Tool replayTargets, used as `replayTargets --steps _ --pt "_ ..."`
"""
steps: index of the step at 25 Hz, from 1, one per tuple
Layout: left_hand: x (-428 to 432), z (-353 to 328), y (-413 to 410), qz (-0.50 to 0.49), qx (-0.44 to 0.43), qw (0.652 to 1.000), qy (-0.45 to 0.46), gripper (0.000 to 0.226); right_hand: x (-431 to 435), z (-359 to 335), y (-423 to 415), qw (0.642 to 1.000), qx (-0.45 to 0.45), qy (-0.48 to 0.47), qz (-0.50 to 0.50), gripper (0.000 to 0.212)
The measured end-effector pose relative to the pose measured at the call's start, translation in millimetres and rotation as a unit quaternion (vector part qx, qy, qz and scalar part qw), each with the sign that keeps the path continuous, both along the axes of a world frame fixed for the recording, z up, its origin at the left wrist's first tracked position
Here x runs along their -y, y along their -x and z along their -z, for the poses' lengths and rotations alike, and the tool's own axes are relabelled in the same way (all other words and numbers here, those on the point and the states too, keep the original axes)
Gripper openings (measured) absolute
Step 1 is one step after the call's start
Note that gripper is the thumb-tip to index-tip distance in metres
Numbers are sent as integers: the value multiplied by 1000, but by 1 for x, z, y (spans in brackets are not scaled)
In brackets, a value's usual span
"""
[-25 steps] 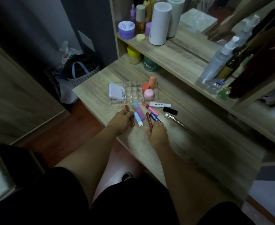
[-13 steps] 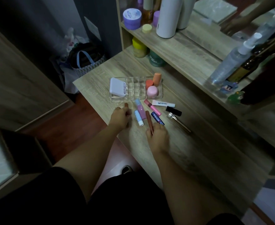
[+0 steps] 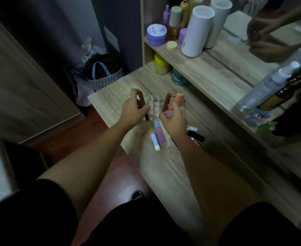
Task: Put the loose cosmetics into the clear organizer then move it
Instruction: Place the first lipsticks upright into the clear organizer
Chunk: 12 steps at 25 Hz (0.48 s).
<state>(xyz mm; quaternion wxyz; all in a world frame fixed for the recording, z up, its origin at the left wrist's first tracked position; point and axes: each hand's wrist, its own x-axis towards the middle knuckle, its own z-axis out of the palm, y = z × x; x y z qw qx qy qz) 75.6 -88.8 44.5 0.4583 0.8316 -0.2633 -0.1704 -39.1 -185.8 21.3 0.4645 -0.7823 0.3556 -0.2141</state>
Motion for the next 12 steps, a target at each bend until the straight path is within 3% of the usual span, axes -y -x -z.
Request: replayTargets --steps 4,12 --pt "12 -13 -28 -3 45 999 0 17 32 -10 -30 996 -7 -85 -24 22" --pt "32 1 -55 83 126 987 -47 17 47 1 -65 998 -63 10 -24 24"
